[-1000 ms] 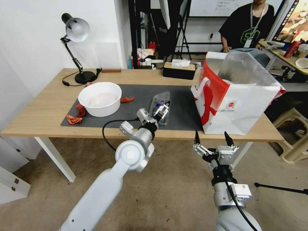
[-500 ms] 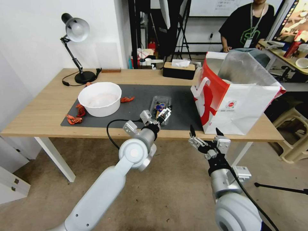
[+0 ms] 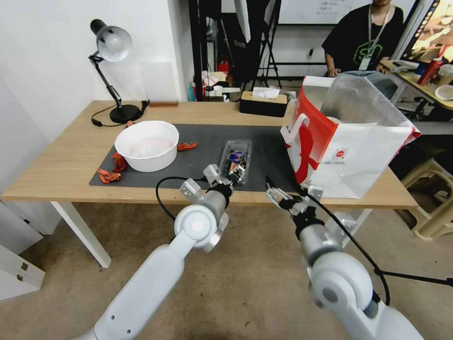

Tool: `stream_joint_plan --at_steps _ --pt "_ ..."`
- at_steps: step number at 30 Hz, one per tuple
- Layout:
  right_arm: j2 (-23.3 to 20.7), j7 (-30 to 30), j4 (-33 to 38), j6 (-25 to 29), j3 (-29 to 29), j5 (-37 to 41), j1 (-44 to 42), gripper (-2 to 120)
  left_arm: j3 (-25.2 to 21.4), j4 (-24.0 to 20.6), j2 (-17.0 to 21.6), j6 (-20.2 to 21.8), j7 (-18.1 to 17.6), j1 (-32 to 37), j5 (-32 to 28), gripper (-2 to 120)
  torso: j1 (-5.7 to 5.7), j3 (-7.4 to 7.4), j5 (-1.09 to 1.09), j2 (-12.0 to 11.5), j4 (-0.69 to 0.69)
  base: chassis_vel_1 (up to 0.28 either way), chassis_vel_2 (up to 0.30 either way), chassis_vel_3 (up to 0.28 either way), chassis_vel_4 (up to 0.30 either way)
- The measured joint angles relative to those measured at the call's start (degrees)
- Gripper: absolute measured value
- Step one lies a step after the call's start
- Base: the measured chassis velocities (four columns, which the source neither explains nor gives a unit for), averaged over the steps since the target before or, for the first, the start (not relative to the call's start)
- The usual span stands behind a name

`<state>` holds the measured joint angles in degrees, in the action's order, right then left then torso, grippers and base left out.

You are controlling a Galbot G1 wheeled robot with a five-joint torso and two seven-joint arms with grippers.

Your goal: Close the takeout container lid, then place the container into the takeout bag.

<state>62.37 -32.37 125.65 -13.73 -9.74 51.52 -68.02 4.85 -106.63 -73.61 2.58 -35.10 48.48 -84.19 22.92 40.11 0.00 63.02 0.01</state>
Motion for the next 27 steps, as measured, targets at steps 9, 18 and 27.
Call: stream_joint_plan --at_steps 9,18,27 --pt "0.4 -2.1 -4.4 -1.2 2.0 6.6 7.4 100 0.0 0.1 0.2 0.8 -1.4 0.2 0.7 0 -0.02 0.00 0.00 0.0 -0.01 0.000 0.000 0.000 0.000" --pt "2.2 -4.4 -9.9 -2.5 4.5 14.6 14.8 100 0.0 0.0 0.3 1.0 -1.5 0.4 1.0 0 -0.01 -0.01 -0.01 0.0 -0.01 0.000 0.000 0.000 0.000" --pt "6.1 -5.9 -17.7 -3.0 8.2 17.8 22.2 100 -0.1 -0.2 0.5 1.0 -1.5 0.6 1.1 0 -0.01 -0.01 -0.01 0.0 -0.01 0.000 0.000 0.000 0.000"
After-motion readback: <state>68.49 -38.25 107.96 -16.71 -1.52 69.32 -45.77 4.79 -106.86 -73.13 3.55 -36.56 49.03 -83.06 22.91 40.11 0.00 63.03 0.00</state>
